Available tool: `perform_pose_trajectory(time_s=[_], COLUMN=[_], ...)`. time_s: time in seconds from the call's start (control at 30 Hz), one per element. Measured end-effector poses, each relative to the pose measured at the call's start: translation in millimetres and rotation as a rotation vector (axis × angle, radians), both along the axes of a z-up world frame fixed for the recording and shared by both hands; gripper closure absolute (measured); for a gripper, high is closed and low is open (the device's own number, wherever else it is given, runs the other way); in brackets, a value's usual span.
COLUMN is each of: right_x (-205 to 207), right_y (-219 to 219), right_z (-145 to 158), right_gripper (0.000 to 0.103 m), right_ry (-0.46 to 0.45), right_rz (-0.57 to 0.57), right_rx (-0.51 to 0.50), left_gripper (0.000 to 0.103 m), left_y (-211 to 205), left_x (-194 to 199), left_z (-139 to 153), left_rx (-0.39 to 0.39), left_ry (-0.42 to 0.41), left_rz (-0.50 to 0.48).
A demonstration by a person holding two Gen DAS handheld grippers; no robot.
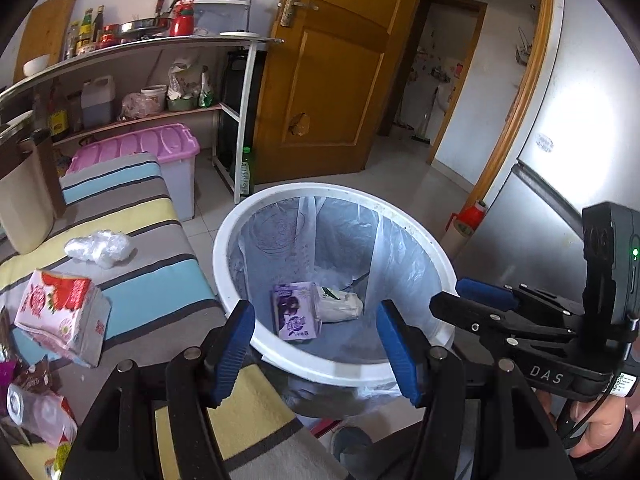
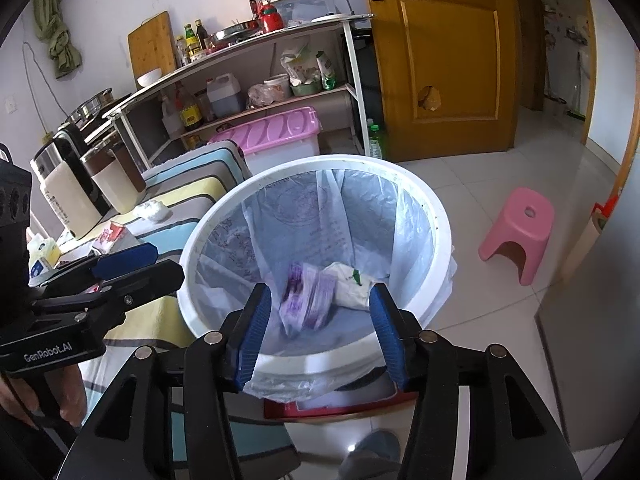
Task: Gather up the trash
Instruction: 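Carry both items over the bin and open both grippers to drop them, then move the left gripper to the yellow snack wrapper and grasp it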
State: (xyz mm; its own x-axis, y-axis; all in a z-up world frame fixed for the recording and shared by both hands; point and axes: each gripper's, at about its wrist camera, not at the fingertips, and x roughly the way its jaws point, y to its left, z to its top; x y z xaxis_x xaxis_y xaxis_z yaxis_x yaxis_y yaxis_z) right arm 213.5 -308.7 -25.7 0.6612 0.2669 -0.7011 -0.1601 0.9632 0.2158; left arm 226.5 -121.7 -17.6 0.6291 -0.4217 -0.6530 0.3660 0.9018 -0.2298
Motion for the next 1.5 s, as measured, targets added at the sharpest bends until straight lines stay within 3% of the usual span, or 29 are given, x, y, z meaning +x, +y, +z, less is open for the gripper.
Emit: perform_pose_trajectory(time_s=[0.43, 0.97, 1.2, 1.5], right_x=[-45, -66, -70, -67], right_y=[29, 89, 109, 123], right_z=[20, 21, 17, 10], right_gripper=[0.051, 0.051, 0.051, 0.051], right_ry=[-0.063, -0.045, -0.023, 0.001], right_rz=[0.077, 0.251, 0.31, 0.339], right_rx=[0.028, 0.075, 0.07, 0.055], left_gripper=[0.04, 0.04, 0.04, 0.04], left_y=[37, 111, 139, 151], left_x=[-58, -121, -129, -117], left_z=[16, 22, 14, -6], left_rx=[-0.003, 0.05, 0.058, 0.034], left_ry=[-0.062, -0.108, -0.088, -0.002], left_rz=[0.096, 0.263, 0.338, 0.382])
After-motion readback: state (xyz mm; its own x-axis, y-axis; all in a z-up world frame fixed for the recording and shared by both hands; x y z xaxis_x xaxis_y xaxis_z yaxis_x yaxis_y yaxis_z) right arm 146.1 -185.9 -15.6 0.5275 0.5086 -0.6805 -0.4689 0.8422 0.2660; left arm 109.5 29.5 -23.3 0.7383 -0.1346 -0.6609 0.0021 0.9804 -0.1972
